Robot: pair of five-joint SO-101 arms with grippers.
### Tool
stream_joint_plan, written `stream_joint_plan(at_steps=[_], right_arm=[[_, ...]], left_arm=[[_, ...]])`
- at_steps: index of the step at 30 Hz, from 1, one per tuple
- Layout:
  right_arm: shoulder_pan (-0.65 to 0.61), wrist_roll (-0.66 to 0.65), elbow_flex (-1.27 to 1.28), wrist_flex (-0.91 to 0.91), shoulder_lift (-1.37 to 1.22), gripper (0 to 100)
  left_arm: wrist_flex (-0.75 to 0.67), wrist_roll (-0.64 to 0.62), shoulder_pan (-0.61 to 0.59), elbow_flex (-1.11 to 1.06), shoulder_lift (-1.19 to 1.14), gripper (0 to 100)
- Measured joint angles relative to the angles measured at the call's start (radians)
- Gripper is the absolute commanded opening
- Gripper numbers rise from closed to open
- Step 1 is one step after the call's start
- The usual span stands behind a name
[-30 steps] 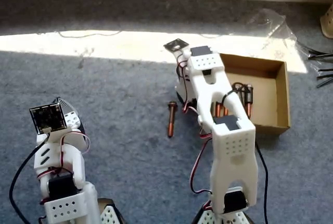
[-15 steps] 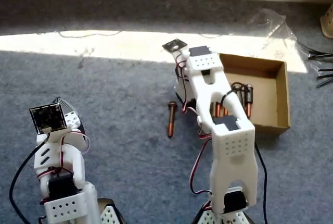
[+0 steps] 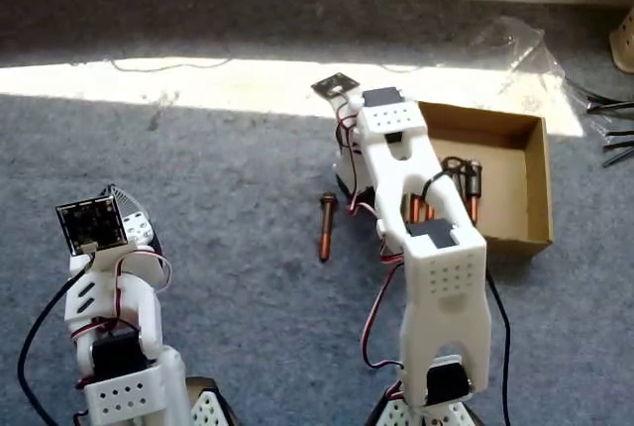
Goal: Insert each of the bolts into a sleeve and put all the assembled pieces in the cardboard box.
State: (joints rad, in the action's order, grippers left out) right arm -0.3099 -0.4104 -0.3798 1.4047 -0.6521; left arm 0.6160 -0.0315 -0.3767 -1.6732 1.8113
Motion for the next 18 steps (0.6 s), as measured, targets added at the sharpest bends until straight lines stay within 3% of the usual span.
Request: stream_joint_plan(at_steps=[13, 18], right_arm=[[0.011, 0.0, -0.333, 0.319, 0.14, 0.3], [0.011, 0.0, -0.397, 0.336, 0.241, 0.3]], left_arm=[[0.0, 0.0, 0.011, 0.0, 0.0, 2], [0.0, -0.002, 0.021, 0.0, 0.0, 2]])
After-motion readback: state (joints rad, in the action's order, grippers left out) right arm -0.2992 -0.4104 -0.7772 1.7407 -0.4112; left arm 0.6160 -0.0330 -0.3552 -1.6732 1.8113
